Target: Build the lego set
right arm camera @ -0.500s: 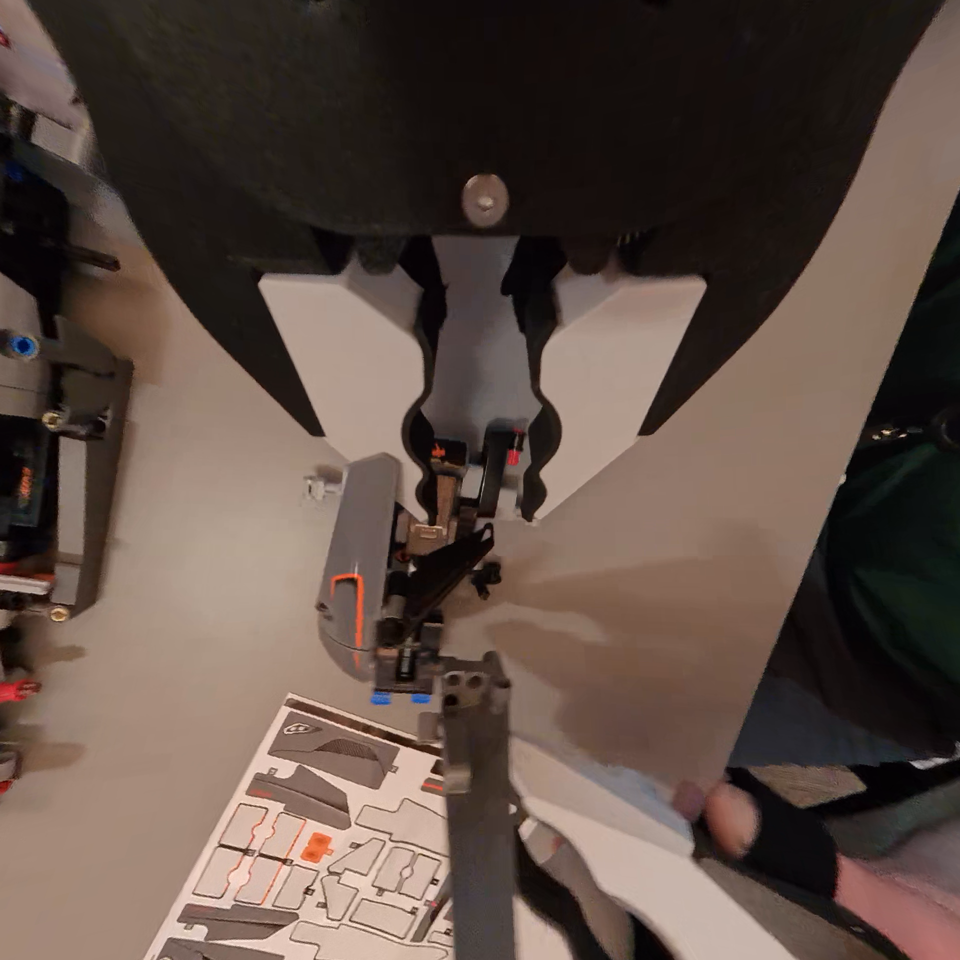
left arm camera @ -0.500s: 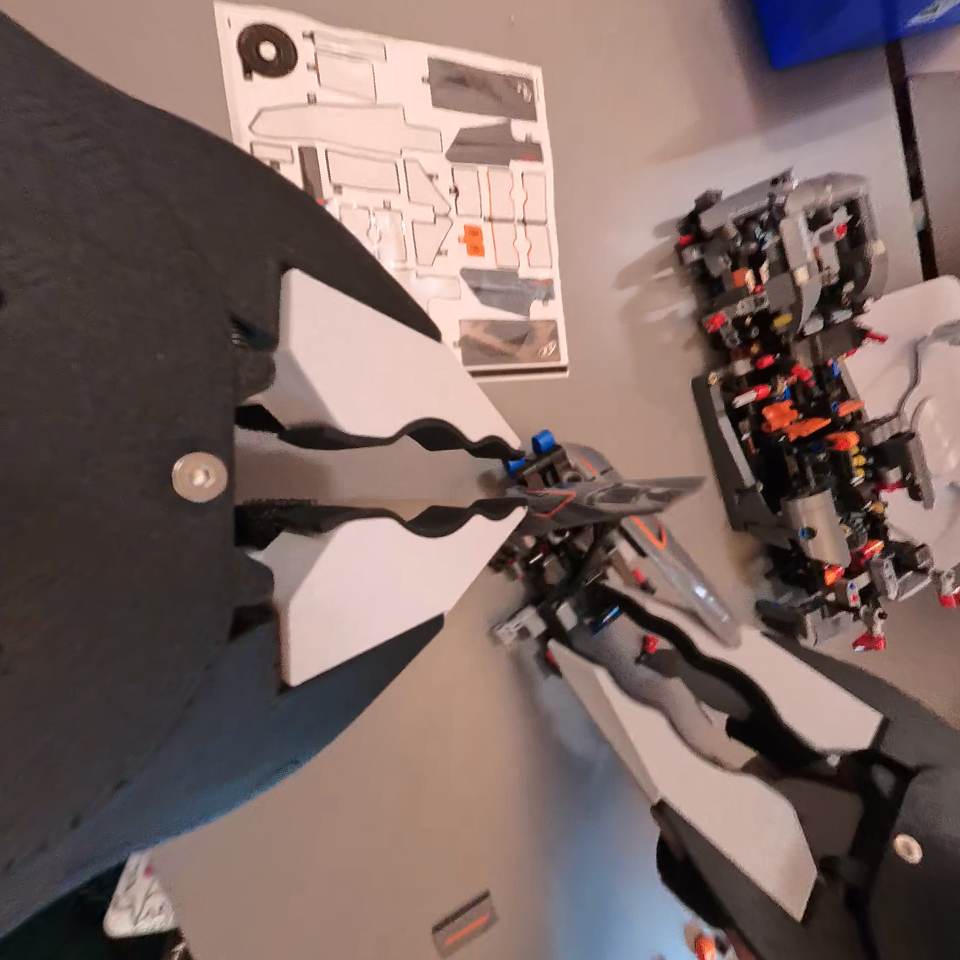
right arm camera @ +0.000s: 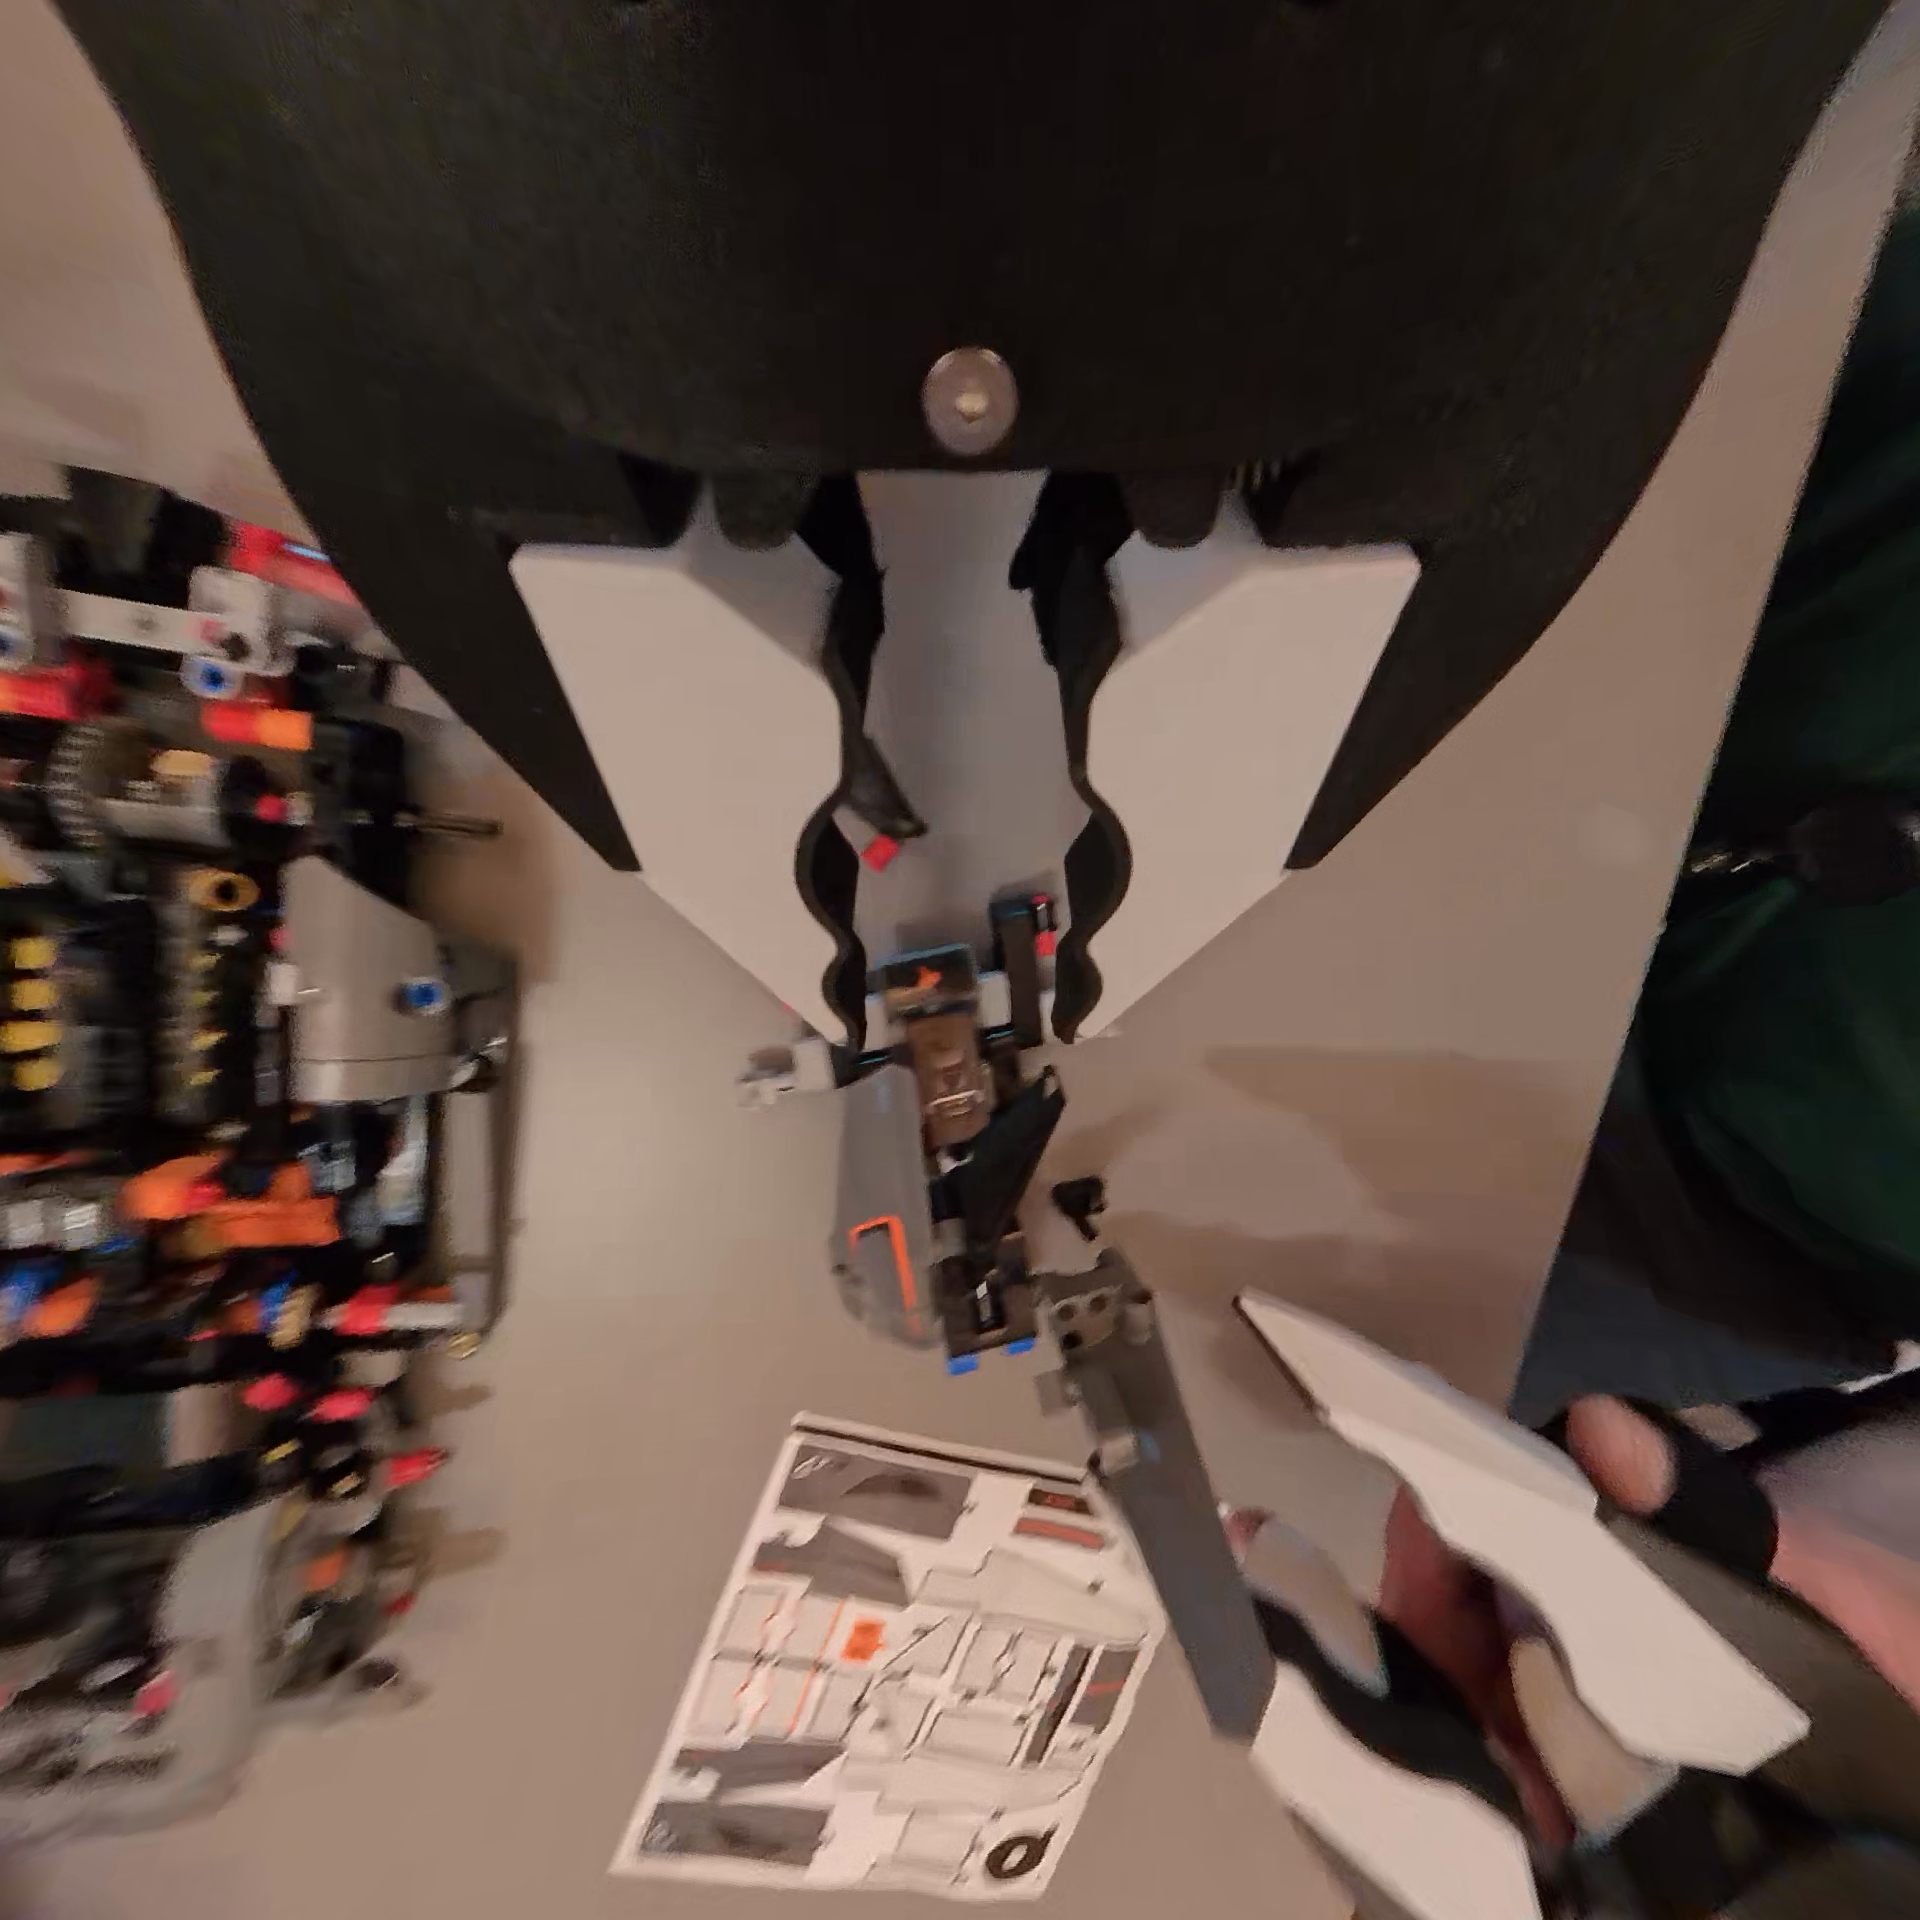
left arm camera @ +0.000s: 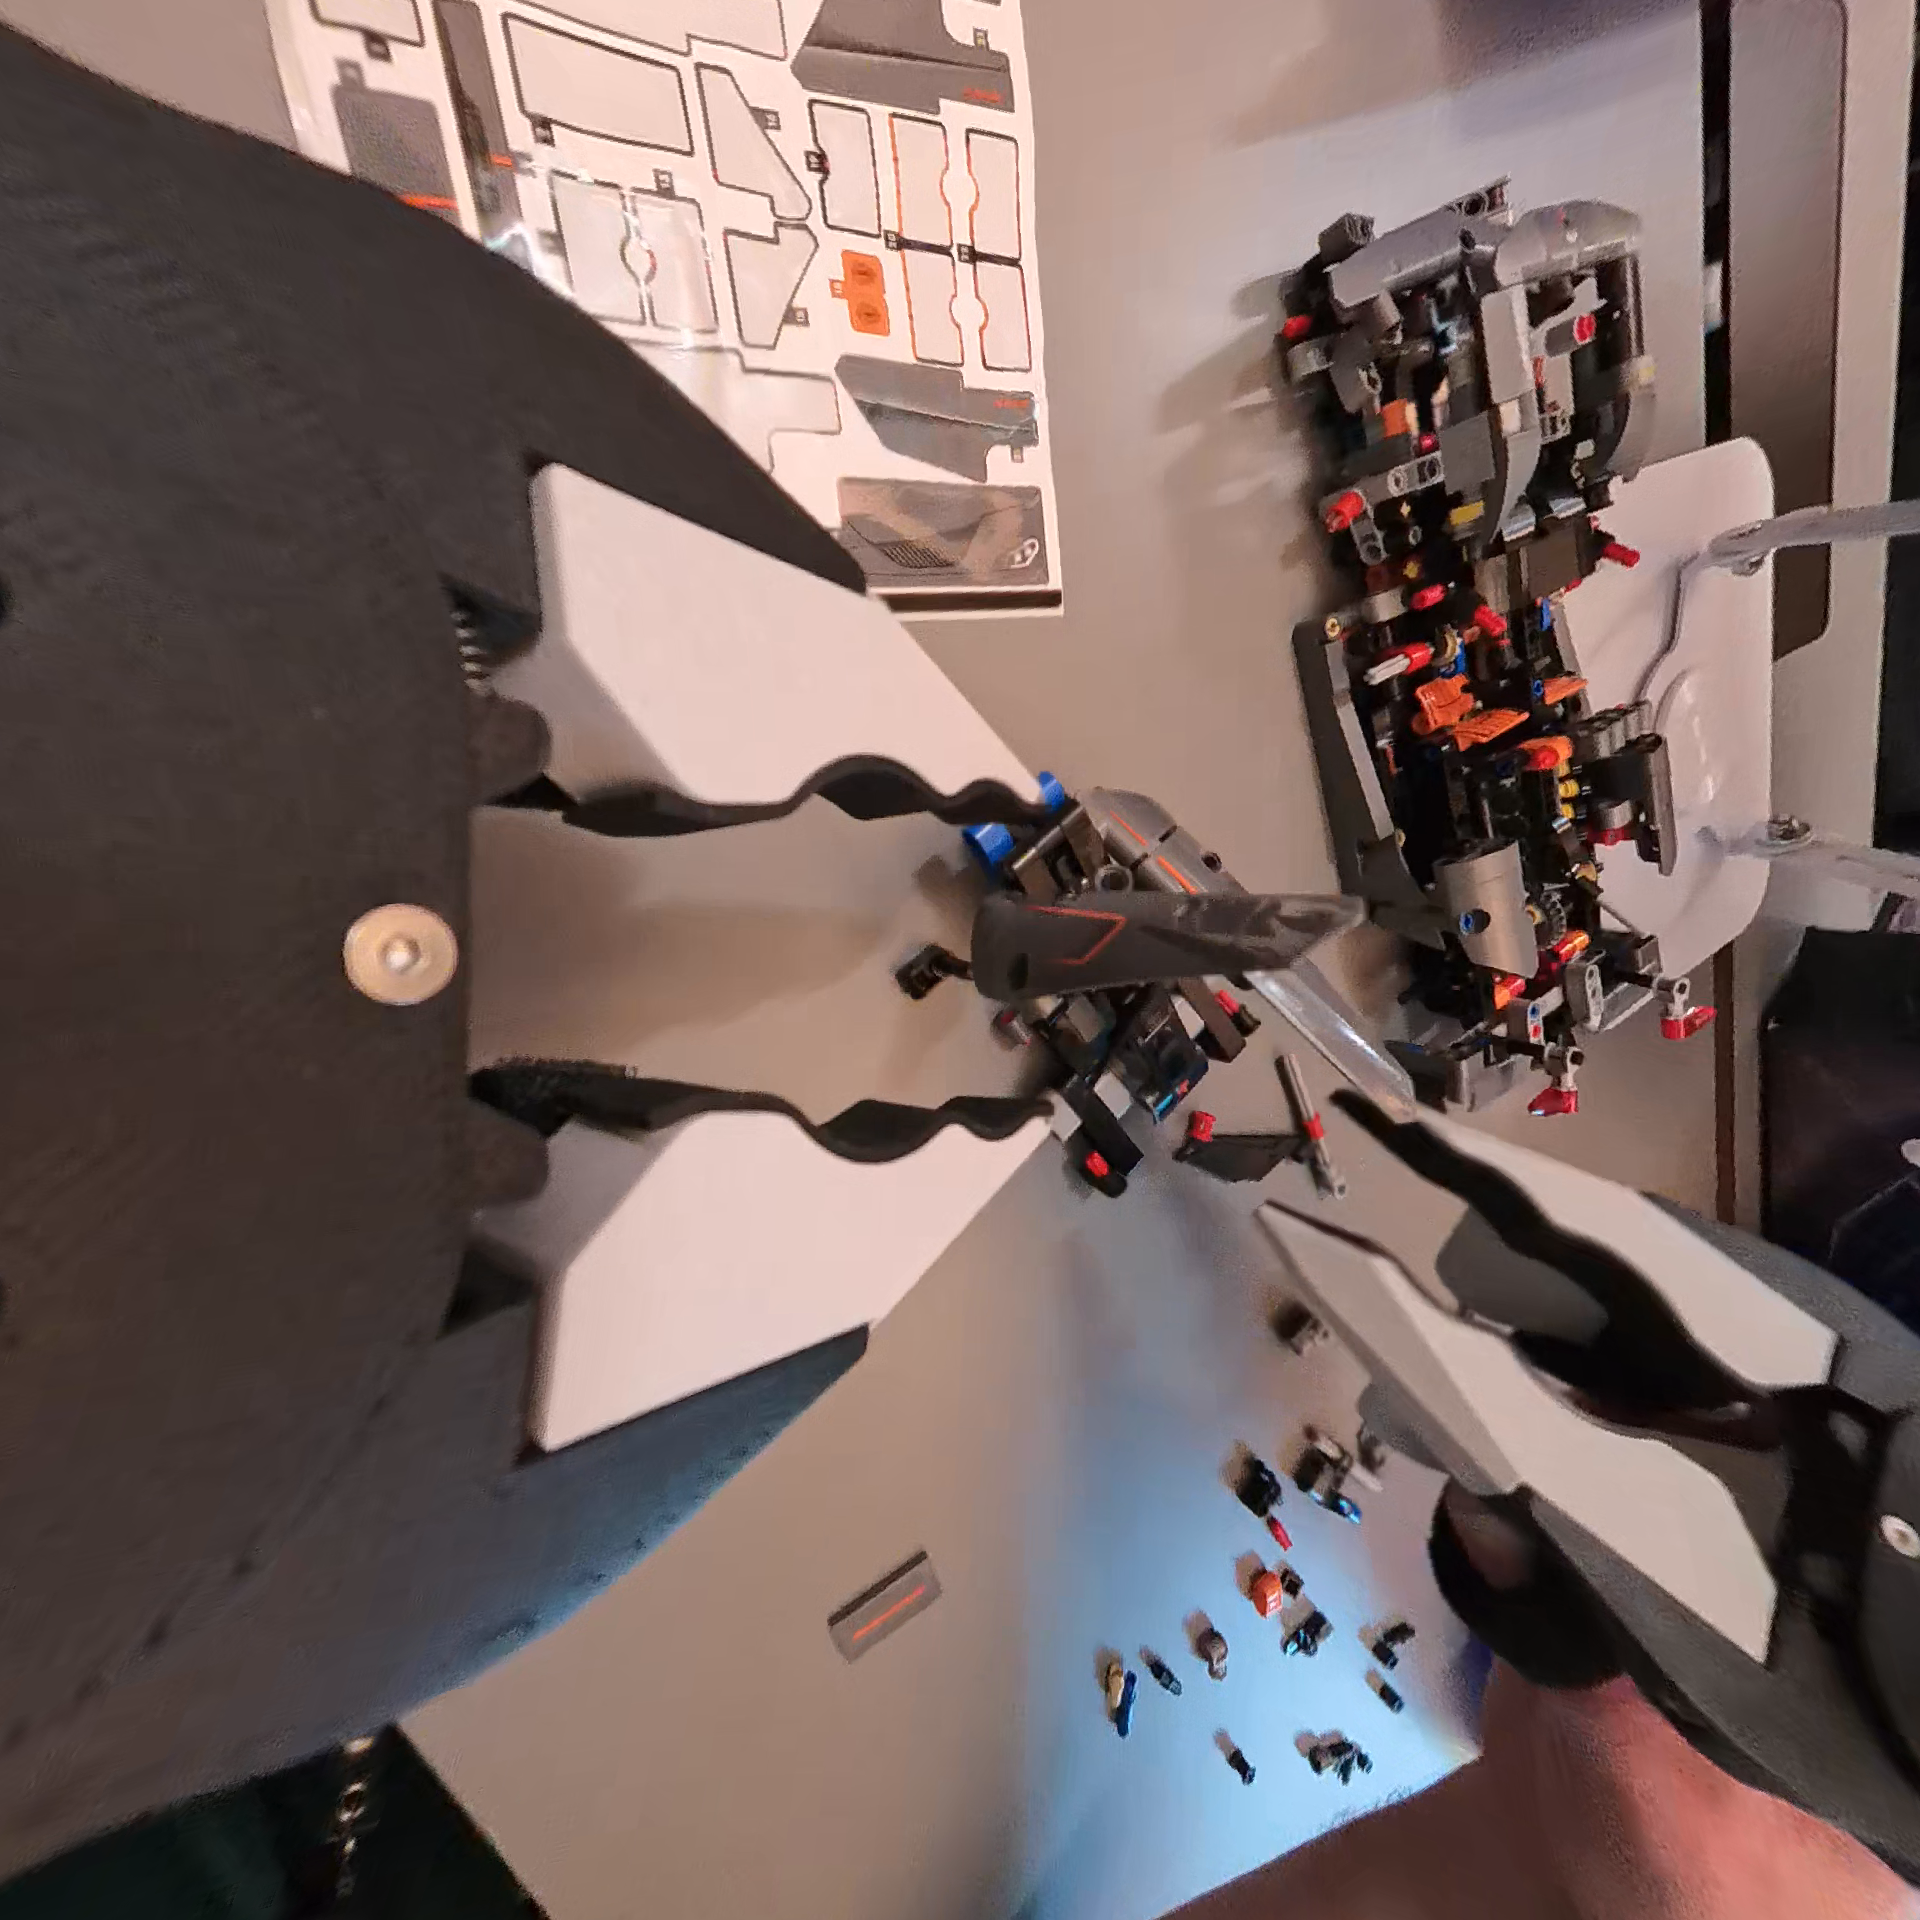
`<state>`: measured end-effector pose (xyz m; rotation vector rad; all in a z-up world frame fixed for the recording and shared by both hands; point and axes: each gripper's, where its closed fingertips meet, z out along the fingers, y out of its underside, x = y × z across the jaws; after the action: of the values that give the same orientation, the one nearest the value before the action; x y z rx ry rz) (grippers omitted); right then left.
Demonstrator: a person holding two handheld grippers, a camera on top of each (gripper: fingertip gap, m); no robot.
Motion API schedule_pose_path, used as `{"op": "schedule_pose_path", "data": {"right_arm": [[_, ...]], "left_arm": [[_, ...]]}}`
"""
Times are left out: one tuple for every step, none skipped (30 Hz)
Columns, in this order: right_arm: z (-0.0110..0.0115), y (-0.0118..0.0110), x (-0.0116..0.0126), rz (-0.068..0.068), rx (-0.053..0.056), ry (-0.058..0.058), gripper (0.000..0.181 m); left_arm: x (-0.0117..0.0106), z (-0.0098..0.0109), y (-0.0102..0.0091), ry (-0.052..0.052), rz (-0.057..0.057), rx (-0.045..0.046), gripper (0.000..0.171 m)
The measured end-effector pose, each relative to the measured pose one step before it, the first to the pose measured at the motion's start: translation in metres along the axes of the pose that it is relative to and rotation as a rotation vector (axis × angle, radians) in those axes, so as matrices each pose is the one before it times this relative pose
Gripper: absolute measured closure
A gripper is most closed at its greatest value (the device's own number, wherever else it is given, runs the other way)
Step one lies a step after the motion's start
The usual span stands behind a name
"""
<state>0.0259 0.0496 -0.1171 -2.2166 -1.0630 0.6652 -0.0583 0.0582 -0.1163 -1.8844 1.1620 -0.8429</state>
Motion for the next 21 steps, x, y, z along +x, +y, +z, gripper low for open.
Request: {"op": "schedule_pose_path", "data": {"right_arm": [[-0.00208, -0.00630, 0.00438, -0.0280, 0.0273, 0.0422, 0.144], [-0.00094, -0.00830, 0.00310, -0.0410, 0.0394, 0.0406, 0.144], [0.00108, -0.00658, 0.00038, -0.0321, 0.0343, 0.0244, 0.144], [0.00261, -0.00307, -0.00092, -0.0186, 0.0109, 0.0120, 0.146], [0.00349, -0.00084, -0.00099, -0.0129, -0.0007, 0.0073, 0.149], [0.00355, 0.00085, 0.00030, -0.0141, -0.0054, 0.0133, 0.151], [0.00396, 0.00570, 0.00130, -0.0099, -0.0310, 0.0165, 0.154], [0.00412, 0.00942, 0.00101, 0.0000, -0.0570, 0.0084, 0.156], [0.00323, 0.00613, -0.00017, 0.0024, -0.0385, -0.0013, 0.156], [0.00162, 0.00150, -0.00440, 0.0007, -0.0064, -0.0246, 0.158], [0.00091, 0.00022, -0.00530, 0.0079, -0.0023, -0.0323, 0.159], [0.00090, 0.00106, -0.00267, 0.0097, -0.0099, -0.0182, 0.161], [0.00117, 0.00166, -0.00159, 0.0006, -0.0116, -0.0086, 0.162], [0.00140, 0.00262, -0.00154, -0.0104, -0.0138, -0.0060, 0.162], [0.00093, 0.00247, -0.00067, -0.0114, -0.0130, -0.0002, 0.162], [0.00018, 0.00088, -0.00025, 0.0010, -0.0057, -0.0008, 0.162], [-0.00006, 0.00090, -0.00112, 0.0084, -0.0077, -0.0102, 0.161], [-0.00078, -0.00036, -0.00068, 0.0024, 0.0005, -0.0056, 0.163], [-0.00156, -0.00257, 0.00144, -0.0019, 0.0153, 0.0117, 0.162], [-0.00144, -0.00187, 0.00022, 0.0033, 0.0107, 0.0003, 0.161], [-0.00135, 0.00059, -0.00008, 0.0019, -0.0071, -0.0006, 0.158]], "left_arm": [[0.00033, 0.00149, -0.00081, -0.0150, 0.0023, 0.01417, 0.126], [0.00004, 0.00300, 0.00003, -0.0131, 0.0050, 0.00459, 0.128], [-0.00132, 0.00411, 0.00250, -0.0184, 0.0164, -0.01879, 0.129], [-0.00267, 0.00388, 0.00223, -0.0232, 0.0213, -0.02087, 0.135], [-0.00217, 0.00284, 0.00040, -0.0143, 0.0144, -0.00986, 0.139], [-0.00045, 0.00157, -0.00153, 0.0045, 0.0064, 0.00149, 0.144], [-0.00041, 0.00072, -0.00265, 0.0110, 0.0019, 0.00813, 0.150], [-0.00243, 0.00077, -0.00156, 0.0047, -0.0012, 0.00072, 0.154], [-0.00375, 0.00100, -0.00018, 0.0011, 0.0018, -0.00831, 0.155], [-0.00427, 0.00070, -0.00048, -0.0013, 0.0105, -0.00686, 0.156], [-0.00346, 0.00070, -0.00105, 0.0042, 0.0176, -0.00275, 0.158], [-0.00224, 0.00116, -0.00071, 0.0137, 0.0138, -0.00665, 0.160], [-0.00139, 0.00166, 0.00008, 0.0202, 0.0050, -0.01258, 0.161], [-0.00103, 0.00141, -0.00092, 0.0213, 0.0094, -0.00568, 0.161], [-0.00318, 0.00115, -0.00046, 0.0066, 0.0156, -0.00622, 0.162], [-0.00155, 0.00099, -0.00133, 0.0138, 0.0210, -0.00012, 0.162], [0.00028, 0.00095, -0.00130, 0.0203, 0.0191, 0.00022, 0.162], [-0.00220, 0.00107, -0.00017, 0.0018, 0.0065, -0.00650, 0.162], [-0.00192, 0.00142, 0.00024, 0.0004, 0.0052, -0.00833, 0.163], [-0.00052, 0.00142, -0.00010, 0.0059, 0.0140, -0.00455, 0.163], [-0.00009, 0.00127, -0.00019, 0.0085, 0.0074, 0.00028, 0.164]]}}
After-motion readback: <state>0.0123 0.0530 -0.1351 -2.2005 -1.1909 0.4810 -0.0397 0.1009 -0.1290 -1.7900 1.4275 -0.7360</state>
